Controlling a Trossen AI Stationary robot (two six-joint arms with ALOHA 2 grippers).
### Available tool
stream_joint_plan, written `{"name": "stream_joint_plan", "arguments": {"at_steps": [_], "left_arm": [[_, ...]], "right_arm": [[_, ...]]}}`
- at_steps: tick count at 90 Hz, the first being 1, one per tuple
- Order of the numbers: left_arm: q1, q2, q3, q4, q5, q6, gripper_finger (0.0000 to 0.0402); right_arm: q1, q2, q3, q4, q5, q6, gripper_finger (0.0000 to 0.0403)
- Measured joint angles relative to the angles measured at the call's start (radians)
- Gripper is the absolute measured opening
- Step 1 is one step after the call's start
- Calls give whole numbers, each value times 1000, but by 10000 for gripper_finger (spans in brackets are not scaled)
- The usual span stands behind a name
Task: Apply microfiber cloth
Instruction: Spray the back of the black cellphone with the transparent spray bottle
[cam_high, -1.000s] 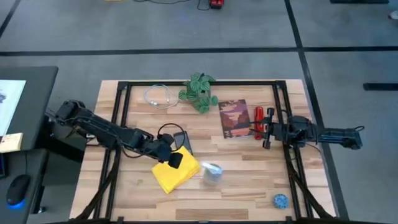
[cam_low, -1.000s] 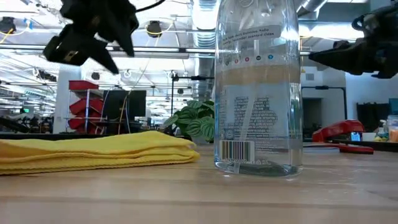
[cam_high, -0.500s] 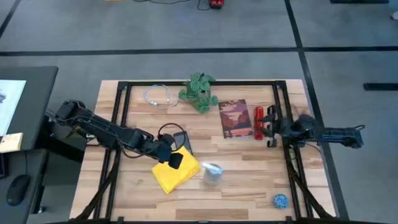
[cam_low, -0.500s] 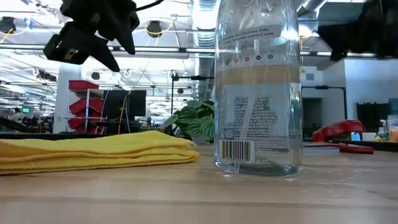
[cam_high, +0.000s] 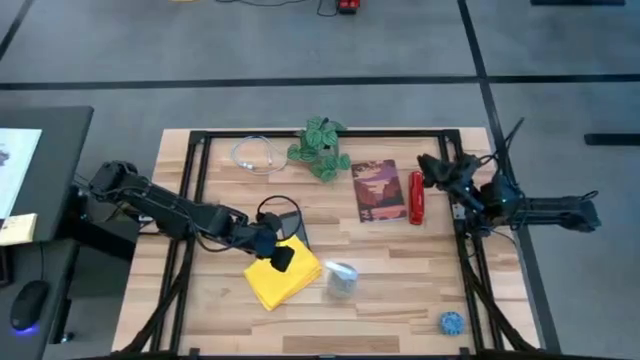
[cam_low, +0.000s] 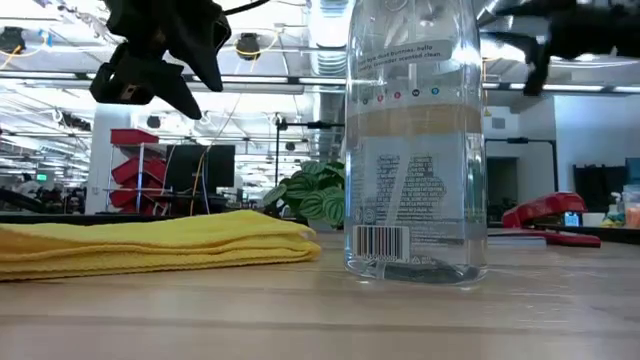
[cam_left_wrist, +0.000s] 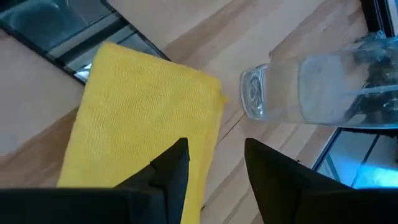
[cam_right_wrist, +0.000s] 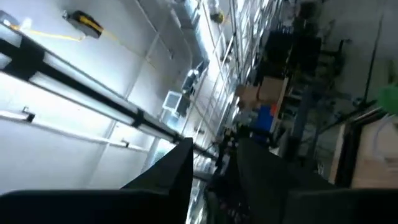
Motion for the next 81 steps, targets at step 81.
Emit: {"name": "stream_joint_plan", "arguments": {"at_steps": [81], "left_arm": [[23,-264,-6,-299,-281,47,134]], "right_arm": [[-58,1043,1006,-885,-590,-141,113]]}}
